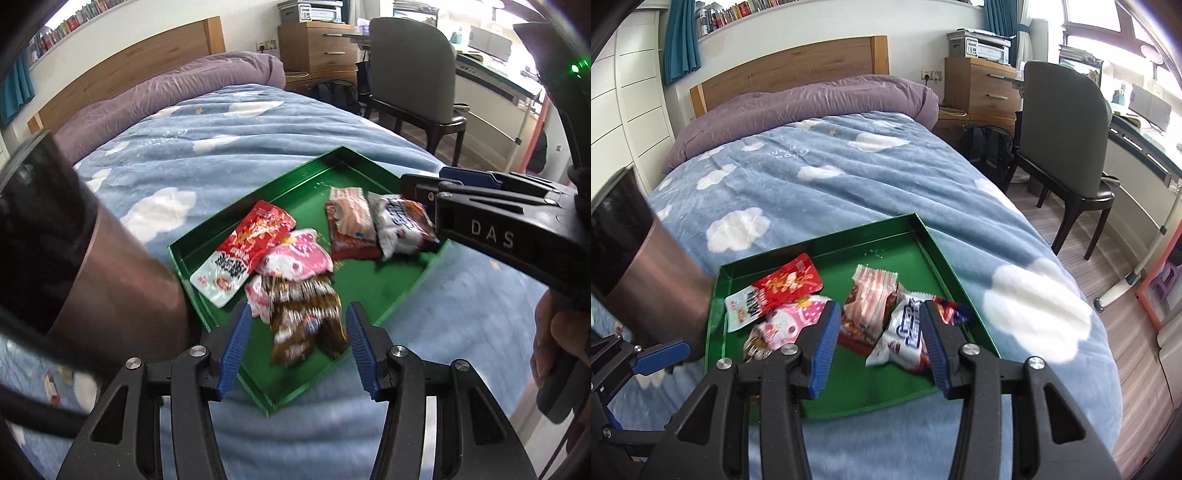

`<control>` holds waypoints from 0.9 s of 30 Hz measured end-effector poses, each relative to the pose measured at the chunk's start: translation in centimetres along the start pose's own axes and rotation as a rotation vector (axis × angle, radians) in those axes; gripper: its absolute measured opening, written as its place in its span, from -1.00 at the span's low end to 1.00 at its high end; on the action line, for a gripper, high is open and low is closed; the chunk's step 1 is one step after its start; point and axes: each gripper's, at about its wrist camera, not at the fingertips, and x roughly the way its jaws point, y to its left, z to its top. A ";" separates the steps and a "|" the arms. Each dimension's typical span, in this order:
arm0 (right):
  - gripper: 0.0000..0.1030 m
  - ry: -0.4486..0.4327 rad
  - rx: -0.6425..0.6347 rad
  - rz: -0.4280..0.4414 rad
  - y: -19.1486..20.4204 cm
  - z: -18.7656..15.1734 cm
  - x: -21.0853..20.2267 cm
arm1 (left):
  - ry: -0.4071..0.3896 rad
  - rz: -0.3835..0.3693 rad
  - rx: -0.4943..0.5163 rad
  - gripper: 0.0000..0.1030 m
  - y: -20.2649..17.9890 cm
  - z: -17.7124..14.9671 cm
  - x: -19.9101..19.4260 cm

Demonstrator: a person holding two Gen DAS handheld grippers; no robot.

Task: Organize snacks
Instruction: 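Move both open tools back toward the wafer bar and green packet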

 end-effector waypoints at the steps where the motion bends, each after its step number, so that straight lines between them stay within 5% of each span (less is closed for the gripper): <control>1: -0.30 -0.003 -0.002 0.000 0.1 -0.2 -0.6 | -0.003 -0.003 0.002 -0.07 0.0 -0.4 -0.7; 4: 0.20 -0.020 -0.014 0.001 0.9 -0.9 -2.9 | -0.024 0.001 0.010 0.16 0.1 -1.5 -2.6; 9: 0.29 -0.033 -0.049 0.008 2.9 -2.1 -5.9 | -0.047 0.008 0.024 0.18 0.5 -3.1 -5.5; 11: 0.53 -0.035 -0.057 0.014 3.6 -2.5 -6.8 | -0.049 0.005 0.019 0.19 0.9 -3.8 -6.6; 14: 0.61 -0.044 -0.079 0.018 5.0 -3.3 -8.5 | -0.054 0.009 0.009 0.20 1.9 -5.1 -8.2; 18: 0.65 -0.053 -0.098 0.035 7.1 -4.6 -10.8 | -0.069 0.022 -0.018 0.56 3.9 -7.0 -10.1; 21: 0.95 -0.056 -0.111 0.051 8.6 -5.5 -12.0 | -0.072 0.043 -0.048 0.56 5.9 -8.6 -11.3; 27: 0.96 -0.060 -0.135 0.099 12.7 -7.0 -13.9 | -0.078 0.097 -0.111 0.56 10.4 -11.3 -13.1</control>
